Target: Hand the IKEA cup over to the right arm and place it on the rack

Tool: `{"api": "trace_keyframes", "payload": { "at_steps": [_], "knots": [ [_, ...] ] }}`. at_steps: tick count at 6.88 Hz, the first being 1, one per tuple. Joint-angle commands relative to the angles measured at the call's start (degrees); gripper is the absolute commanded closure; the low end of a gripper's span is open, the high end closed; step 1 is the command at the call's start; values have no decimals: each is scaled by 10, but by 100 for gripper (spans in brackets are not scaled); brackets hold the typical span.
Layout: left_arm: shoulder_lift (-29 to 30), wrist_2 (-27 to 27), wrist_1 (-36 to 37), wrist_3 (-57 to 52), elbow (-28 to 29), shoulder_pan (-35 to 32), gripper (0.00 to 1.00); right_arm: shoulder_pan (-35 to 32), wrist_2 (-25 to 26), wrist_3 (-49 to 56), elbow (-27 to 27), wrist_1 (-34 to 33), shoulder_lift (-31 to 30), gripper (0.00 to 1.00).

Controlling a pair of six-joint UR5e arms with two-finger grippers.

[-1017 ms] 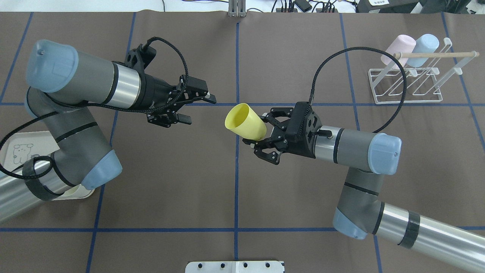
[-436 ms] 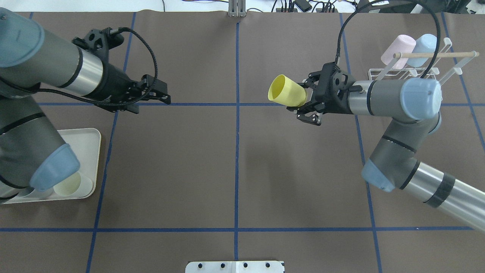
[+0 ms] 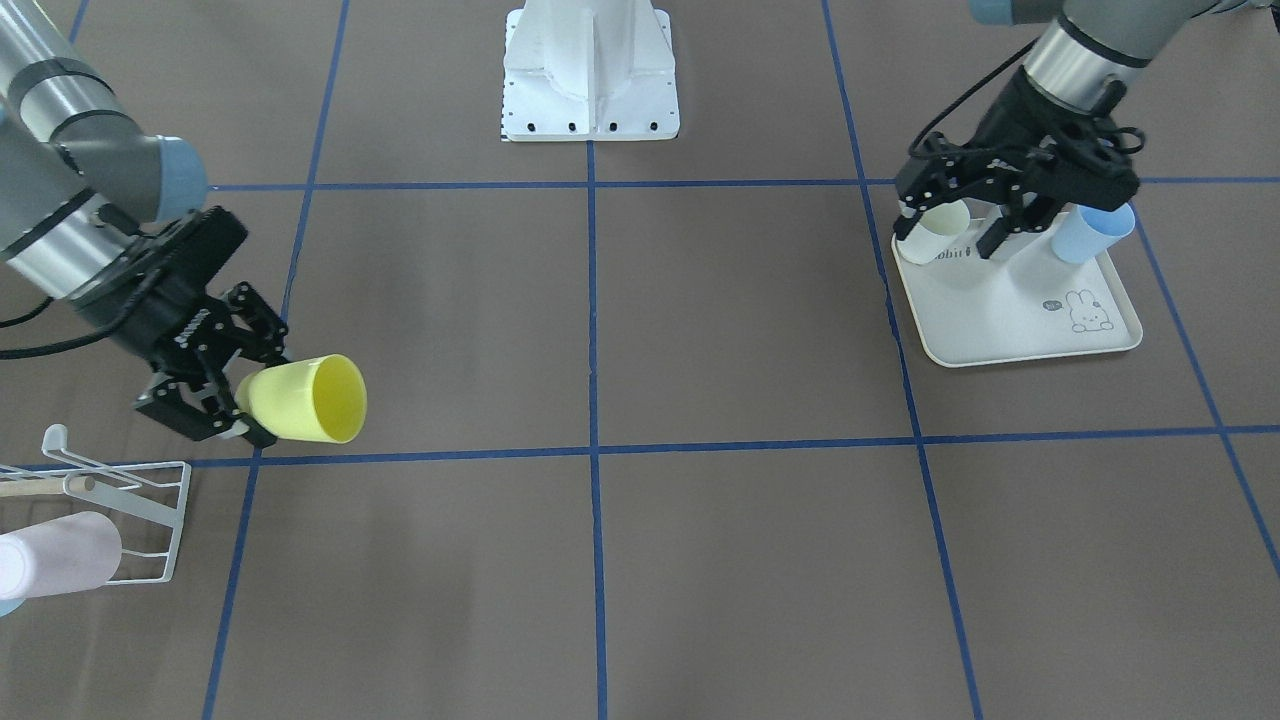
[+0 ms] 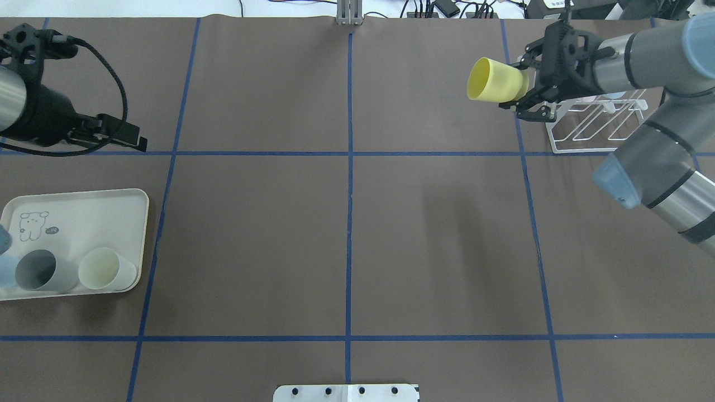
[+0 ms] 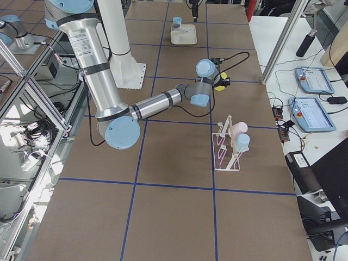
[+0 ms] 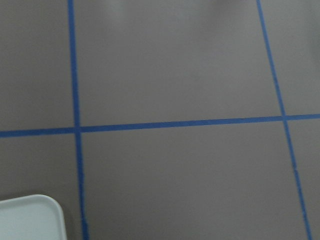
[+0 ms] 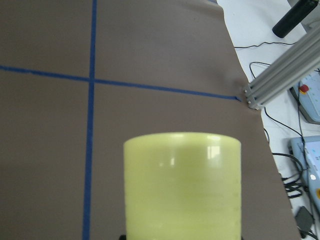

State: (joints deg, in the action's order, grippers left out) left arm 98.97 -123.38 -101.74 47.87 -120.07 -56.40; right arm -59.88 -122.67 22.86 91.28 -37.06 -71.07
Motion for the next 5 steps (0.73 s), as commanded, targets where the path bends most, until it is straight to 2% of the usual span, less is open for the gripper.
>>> {"api": "trace_keyframes", "payload": {
  "at_steps": [1, 3, 5],
  "knots": [
    [-20, 0, 1, -37, -6, -19, 0, -113, 3, 211, 1, -13, -27, 100],
    [-28, 0, 1, -37, -12, -19, 0, -174, 26, 447, -3, -82, -36, 100],
    [-28, 0, 1, -37, -12, -19, 0, -184, 36, 453, -11, -88, -29, 100]
  ]
}}
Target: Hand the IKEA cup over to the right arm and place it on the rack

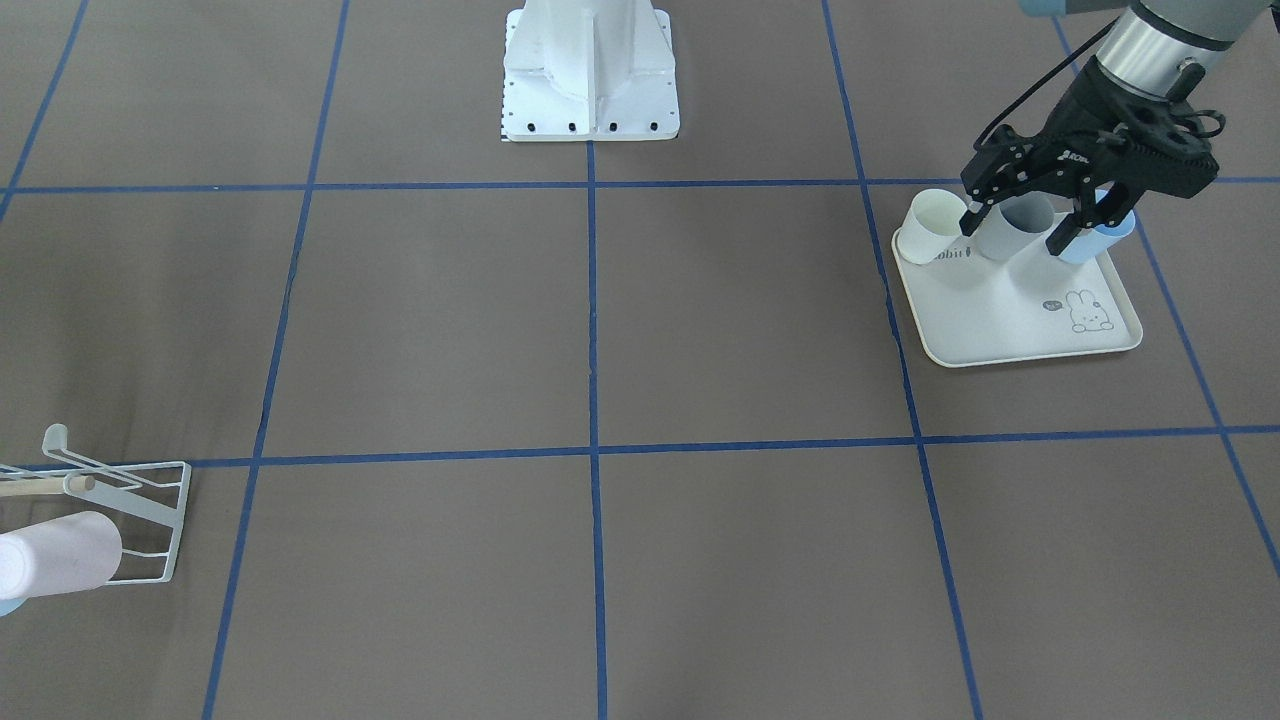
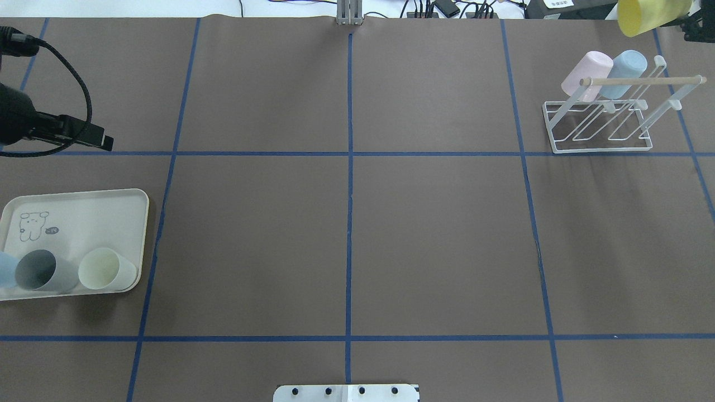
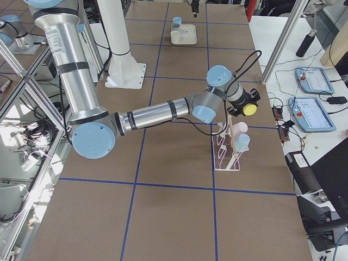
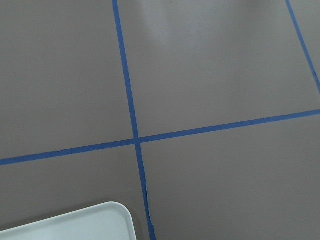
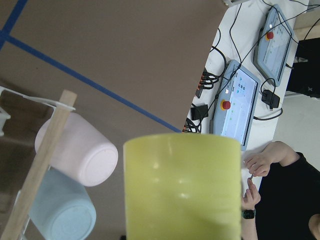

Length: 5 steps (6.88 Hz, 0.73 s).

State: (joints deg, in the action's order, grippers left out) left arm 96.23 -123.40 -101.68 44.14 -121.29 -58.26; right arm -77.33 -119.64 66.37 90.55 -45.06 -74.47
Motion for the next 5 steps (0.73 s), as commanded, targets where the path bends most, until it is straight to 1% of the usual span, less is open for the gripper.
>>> {"api": "trace_keyframes", "payload": {
  "at_steps": [1, 2, 3, 4, 5],
  "knots": [
    [-2, 0, 0, 0, 0, 0, 0, -9, 5, 9, -3, -11, 7, 100],
    [-2, 0, 0, 0, 1, 0, 0, -7, 5, -17, 1, -20, 11, 100],
    [-2, -1, 0, 0, 2, 0, 0, 3, 5, -77, 1, -24, 20, 100],
    [-2, -2, 0, 0, 4, 1, 0, 11, 5, -179, 2, -27, 31, 100],
    [-2, -2, -1, 0, 5, 1, 0, 11, 11, -217, 1, -27, 39, 100]
  ]
}}
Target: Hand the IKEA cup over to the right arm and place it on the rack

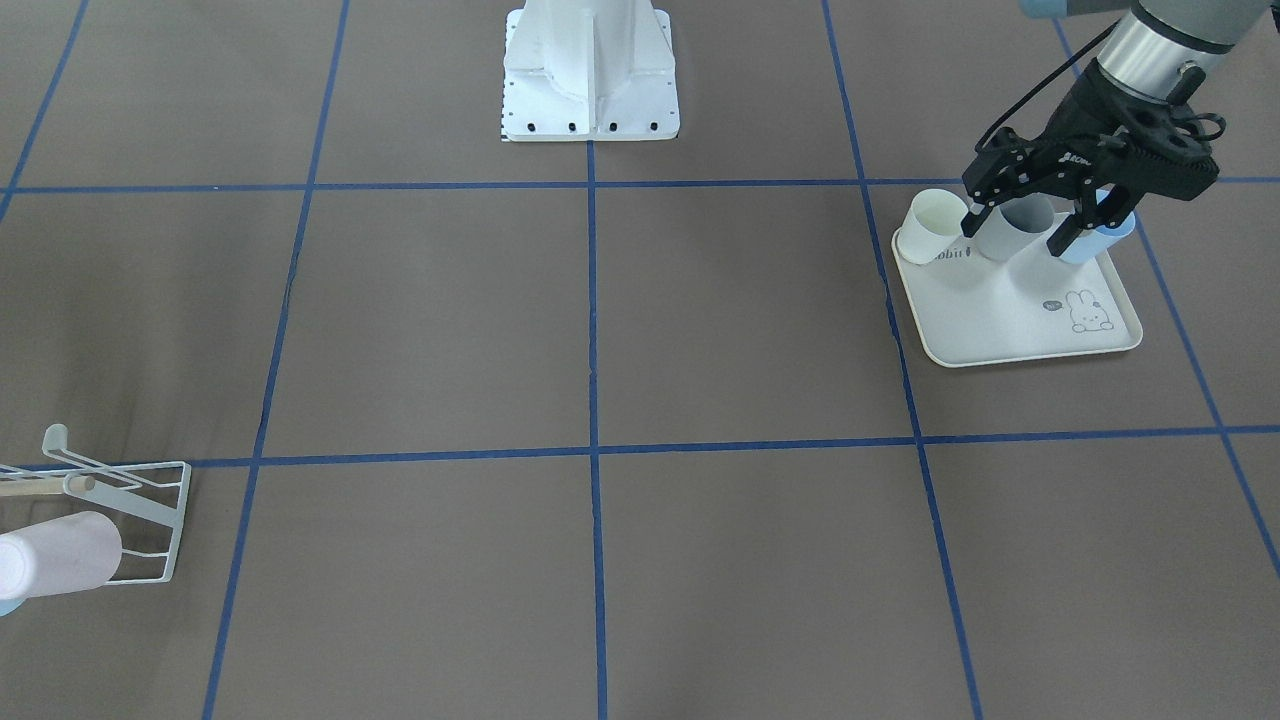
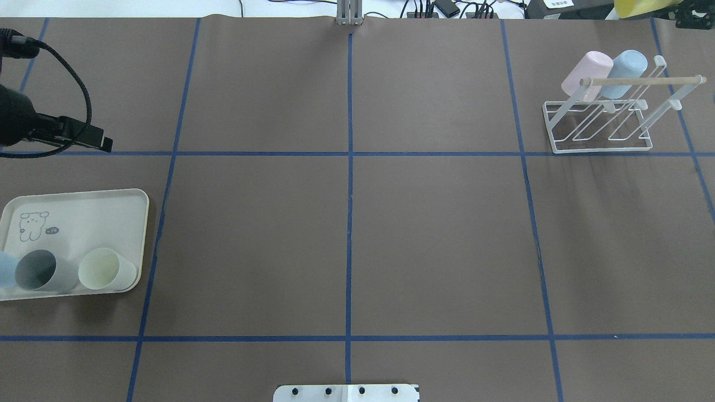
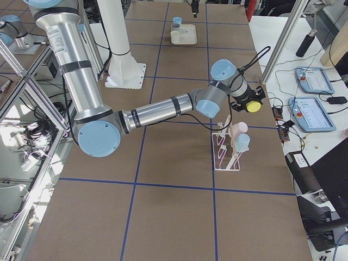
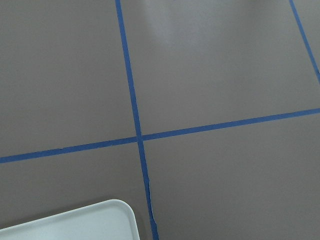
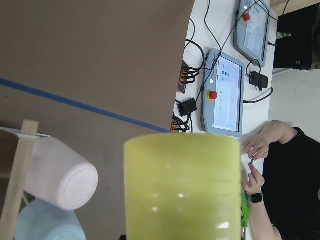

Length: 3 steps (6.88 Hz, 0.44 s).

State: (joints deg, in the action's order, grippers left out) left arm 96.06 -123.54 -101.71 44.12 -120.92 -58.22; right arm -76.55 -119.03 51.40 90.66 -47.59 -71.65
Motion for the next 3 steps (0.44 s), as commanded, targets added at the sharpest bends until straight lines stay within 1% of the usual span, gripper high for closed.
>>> {"api": "trace_keyframes", "payload": {
  "at_steps": [1, 2, 3],
  "knots": [
    [0, 0, -1, 0, 2, 0, 0, 4, 57, -64, 0, -3, 18, 100],
    [0, 0, -1, 0, 2, 0, 0, 13, 128, -39, 2, -9, 15, 100],
    [0, 0, 0, 0, 2, 0, 0, 16, 193, 66, 3, -9, 11, 100]
  ]
}}
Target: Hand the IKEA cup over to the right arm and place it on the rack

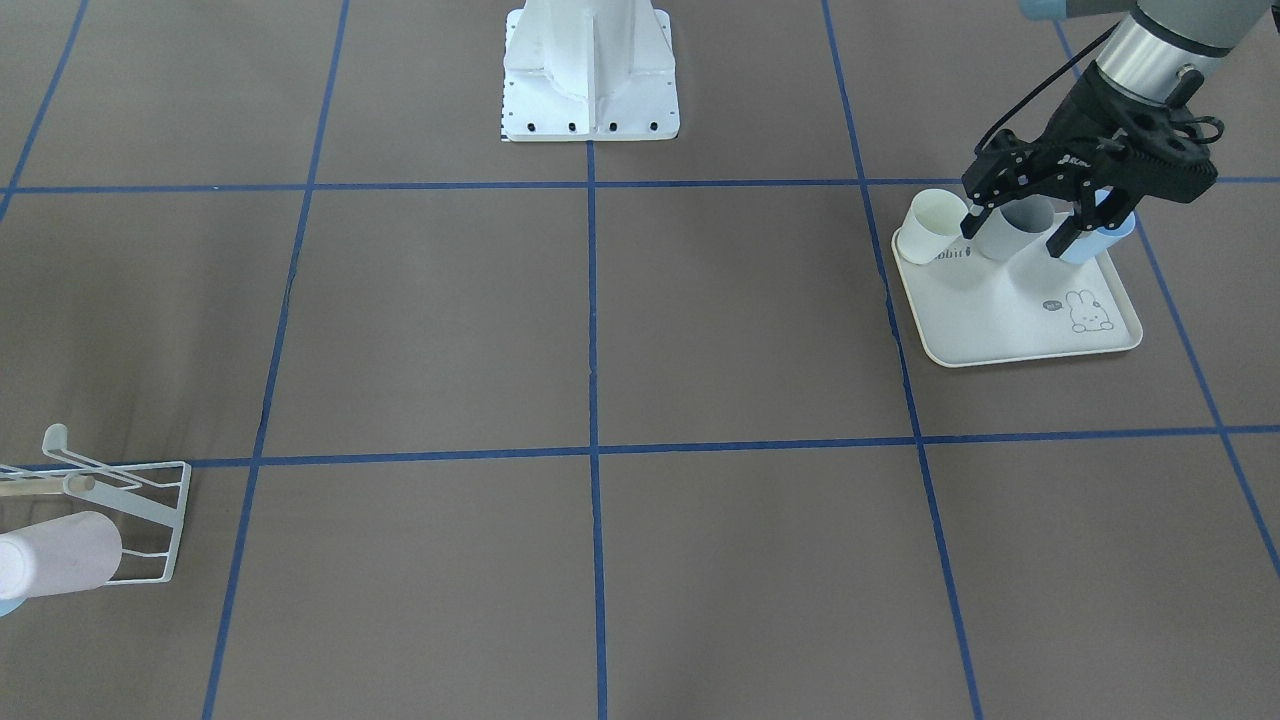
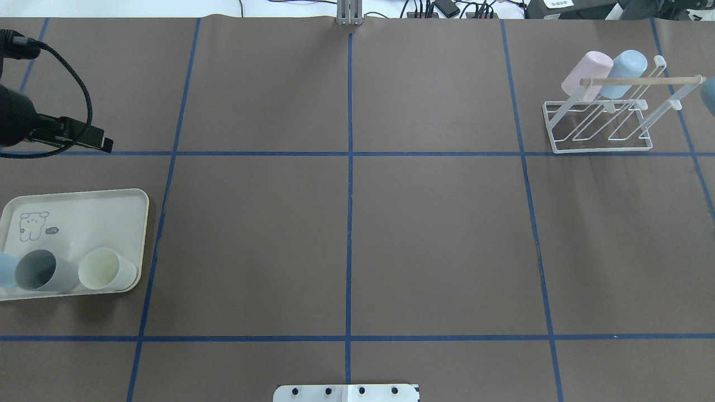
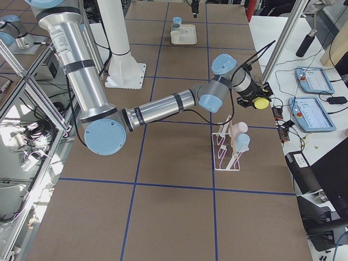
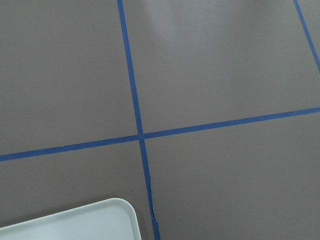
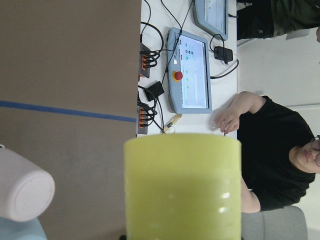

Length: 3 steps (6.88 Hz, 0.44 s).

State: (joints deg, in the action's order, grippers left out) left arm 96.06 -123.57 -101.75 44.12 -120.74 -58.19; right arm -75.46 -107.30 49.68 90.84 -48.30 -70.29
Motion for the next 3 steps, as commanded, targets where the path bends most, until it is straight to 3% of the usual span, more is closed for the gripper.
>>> {"api": "trace_keyframes", "payload": {
  "at_steps": [1, 3],
  "knots": [
    [0, 0, 1, 1, 1, 0, 0, 5, 105, 202, 0, -3, -5, 100],
    [-1, 0, 1, 1, 1, 0, 0, 5, 144, 403, -5, -2, -22, 100]
  ]
}}
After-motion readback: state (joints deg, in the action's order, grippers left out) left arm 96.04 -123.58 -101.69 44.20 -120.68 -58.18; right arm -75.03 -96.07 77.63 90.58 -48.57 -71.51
